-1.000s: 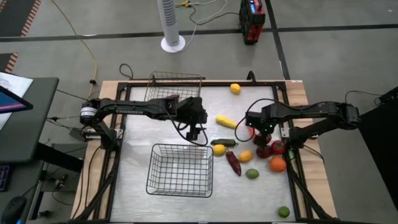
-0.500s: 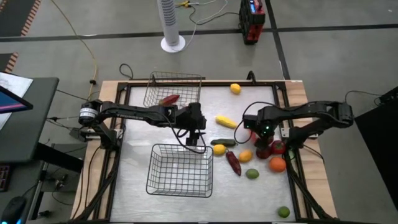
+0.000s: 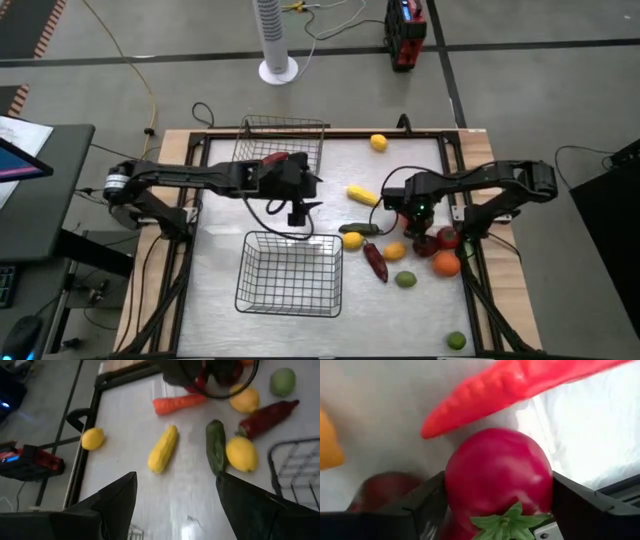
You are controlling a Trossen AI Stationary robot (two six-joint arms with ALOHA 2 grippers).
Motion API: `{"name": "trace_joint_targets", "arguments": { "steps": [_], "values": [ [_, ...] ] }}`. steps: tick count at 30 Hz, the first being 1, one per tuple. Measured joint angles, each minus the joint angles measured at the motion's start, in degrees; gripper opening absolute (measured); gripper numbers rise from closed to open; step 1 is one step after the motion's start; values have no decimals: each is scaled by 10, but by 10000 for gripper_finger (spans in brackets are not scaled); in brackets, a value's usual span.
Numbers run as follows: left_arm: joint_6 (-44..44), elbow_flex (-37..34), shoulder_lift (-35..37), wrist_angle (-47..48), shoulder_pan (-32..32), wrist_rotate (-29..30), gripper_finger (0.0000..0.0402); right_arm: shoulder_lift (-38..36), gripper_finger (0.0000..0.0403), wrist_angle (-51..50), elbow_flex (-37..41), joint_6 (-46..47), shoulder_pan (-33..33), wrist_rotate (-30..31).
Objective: Sort produce into baskets
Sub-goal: Put the red tomato into the bottom wire basket
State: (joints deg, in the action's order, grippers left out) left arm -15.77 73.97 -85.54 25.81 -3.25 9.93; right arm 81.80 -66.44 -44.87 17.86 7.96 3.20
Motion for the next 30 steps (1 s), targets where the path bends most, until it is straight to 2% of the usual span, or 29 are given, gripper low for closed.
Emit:
{"name": "trace_joint_targets", "arguments": {
  "steps": [3,6,9,15,19,24,30],
  "values": [
    [2,0,21,23,-2,4,261,0,324,-4,-20,-6,-11,1],
    [4,0,44,49,-3,35,261,0,324,-14,-48,-13,-22,9],
    [7,0,70,63,-3,58,261,0,324,-41,-92,-22,-30,30],
    [28,0,114,94,-3,65,261,-9,327,-65,-194,-43,-46,83],
    [47,0,129,124,-3,67,261,-36,327,2,-226,-71,-63,89],
    [58,0,132,146,-3,86,261,-71,328,137,-214,-94,-83,87],
    [58,0,132,144,-3,90,261,-71,329,268,-204,-110,-122,83]
  ]
}}
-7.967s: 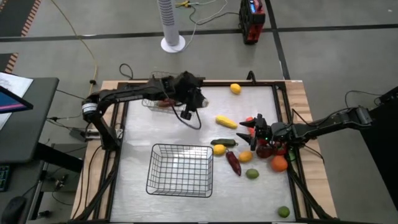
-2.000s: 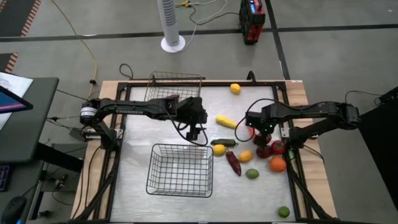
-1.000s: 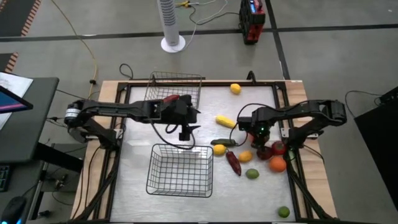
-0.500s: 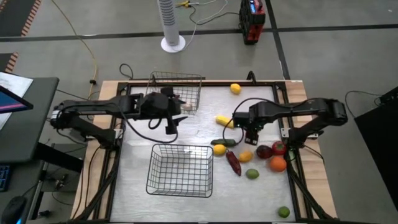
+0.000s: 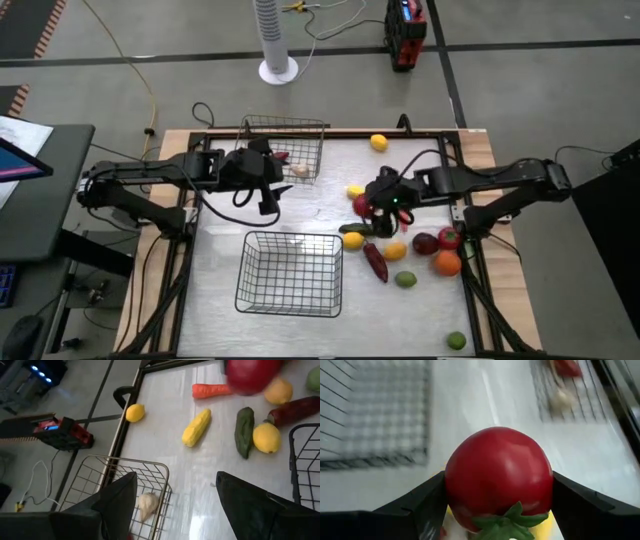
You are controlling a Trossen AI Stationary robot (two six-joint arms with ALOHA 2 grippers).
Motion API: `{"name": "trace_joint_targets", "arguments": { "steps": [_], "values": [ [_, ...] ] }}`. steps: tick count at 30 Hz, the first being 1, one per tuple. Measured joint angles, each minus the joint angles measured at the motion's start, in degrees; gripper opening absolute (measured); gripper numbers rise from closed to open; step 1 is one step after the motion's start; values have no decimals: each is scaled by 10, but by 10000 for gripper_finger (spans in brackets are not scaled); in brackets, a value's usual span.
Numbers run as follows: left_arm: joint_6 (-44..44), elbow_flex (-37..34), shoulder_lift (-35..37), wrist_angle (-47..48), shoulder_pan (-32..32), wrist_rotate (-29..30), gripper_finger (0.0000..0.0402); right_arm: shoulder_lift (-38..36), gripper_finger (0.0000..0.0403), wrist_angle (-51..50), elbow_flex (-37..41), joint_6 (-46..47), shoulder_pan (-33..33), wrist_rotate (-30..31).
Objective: Sort produce into baskets
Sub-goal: Put the red tomato into the bottom wire basket, then put the yellow corn into the top wire basket
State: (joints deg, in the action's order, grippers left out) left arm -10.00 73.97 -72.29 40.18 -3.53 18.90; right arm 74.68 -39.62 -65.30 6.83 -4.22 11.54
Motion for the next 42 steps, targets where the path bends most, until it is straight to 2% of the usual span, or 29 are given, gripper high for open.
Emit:
{"name": "trace_joint_targets", "arguments": {
  "steps": [7,12,16,19,27,32,37,42],
  "values": [
    [6,0,0,0,0,41,261,49,334,155,0,-43,-52,-68],
    [10,0,0,-1,0,44,261,110,340,230,0,-65,-75,-75],
    [17,0,0,-1,0,44,261,156,346,234,-11,-63,-82,-85],
    [21,0,0,-1,0,44,261,173,358,232,-18,-50,-80,-130],
    [23,0,0,-2,0,44,261,162,397,224,-27,-45,-80,-143],
    [27,0,0,-1,0,44,261,133,394,185,-27,-47,-77,-98],
    [29,0,0,-1,0,42,261,97,393,97,-21,-73,-64,26],
    [37,-3,0,-3,0,39,261,51,393,136,69,-65,-5,51]
  ]
}}
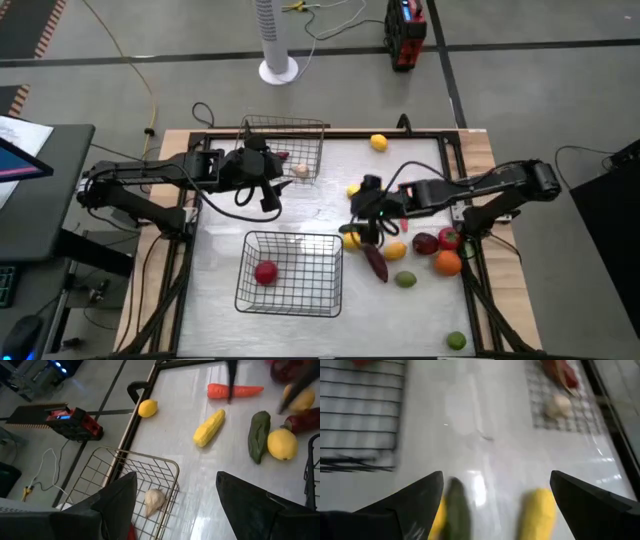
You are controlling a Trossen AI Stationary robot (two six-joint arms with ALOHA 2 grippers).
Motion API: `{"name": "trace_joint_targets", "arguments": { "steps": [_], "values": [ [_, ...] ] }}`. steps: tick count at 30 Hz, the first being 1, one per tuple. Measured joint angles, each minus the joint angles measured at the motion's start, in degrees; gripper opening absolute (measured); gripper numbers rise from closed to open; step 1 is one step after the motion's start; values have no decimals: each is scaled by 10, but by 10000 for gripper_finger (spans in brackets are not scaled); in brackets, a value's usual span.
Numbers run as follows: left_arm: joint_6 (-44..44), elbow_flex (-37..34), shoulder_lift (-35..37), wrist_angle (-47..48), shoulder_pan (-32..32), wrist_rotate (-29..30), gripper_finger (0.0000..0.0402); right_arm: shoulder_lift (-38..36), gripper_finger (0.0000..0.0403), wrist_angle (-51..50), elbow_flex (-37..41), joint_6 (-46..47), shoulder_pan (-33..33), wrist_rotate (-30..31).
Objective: Sort produce into baskets
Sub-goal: Put the yellow corn into the top wire basket
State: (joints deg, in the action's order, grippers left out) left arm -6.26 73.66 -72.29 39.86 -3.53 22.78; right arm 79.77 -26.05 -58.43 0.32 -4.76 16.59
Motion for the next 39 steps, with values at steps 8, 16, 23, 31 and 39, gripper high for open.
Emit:
{"name": "trace_joint_targets", "arguments": {
  "steps": [8,16,23,31,39],
  "values": [
    [13,-18,0,-5,0,-1,261,-49,393,134,149,-1,114,1],
    [15,-18,0,-9,0,-10,261,2,393,212,191,-7,197,1],
    [14,-18,0,-8,0,-10,261,82,374,255,191,-32,230,-76],
    [11,-18,0,-8,0,-10,261,115,311,266,193,-34,232,-92],
    [11,-18,0,-8,0,-10,261,90,239,261,192,-34,225,-92]
  ]
}}
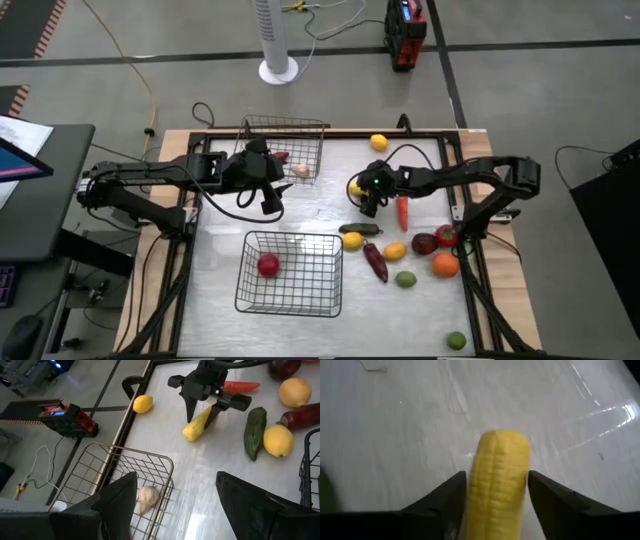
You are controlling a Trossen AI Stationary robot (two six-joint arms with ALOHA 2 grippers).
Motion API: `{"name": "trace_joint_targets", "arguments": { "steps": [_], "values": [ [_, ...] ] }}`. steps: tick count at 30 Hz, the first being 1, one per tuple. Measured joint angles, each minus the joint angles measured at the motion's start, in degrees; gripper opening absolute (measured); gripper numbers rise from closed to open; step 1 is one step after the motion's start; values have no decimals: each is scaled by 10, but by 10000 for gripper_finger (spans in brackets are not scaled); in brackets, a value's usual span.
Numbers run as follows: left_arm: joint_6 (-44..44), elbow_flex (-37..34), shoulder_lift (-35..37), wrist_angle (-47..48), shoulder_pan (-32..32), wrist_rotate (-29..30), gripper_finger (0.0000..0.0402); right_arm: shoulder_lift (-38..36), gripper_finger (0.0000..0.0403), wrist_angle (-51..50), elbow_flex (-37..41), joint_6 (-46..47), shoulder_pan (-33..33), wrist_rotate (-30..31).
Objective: Sort produce into baskets
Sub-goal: Put the yellow corn into the top wire basket
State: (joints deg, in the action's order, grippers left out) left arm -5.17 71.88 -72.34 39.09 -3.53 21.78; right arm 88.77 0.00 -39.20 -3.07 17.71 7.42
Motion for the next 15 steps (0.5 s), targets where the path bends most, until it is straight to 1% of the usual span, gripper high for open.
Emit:
{"name": "trace_joint_targets", "arguments": {
  "steps": [8,10,12,15],
  "values": [
    [-2,0,0,0,0,0,261,-20,126,-28,0,-4,-9,0],
    [-2,0,0,0,0,0,261,-20,102,-27,-1,-2,-9,4],
    [-1,0,0,0,0,0,261,-20,91,-25,-1,0,-9,7],
    [-1,0,0,0,0,0,261,-20,96,-24,-1,3,-5,7]
  ]
}}
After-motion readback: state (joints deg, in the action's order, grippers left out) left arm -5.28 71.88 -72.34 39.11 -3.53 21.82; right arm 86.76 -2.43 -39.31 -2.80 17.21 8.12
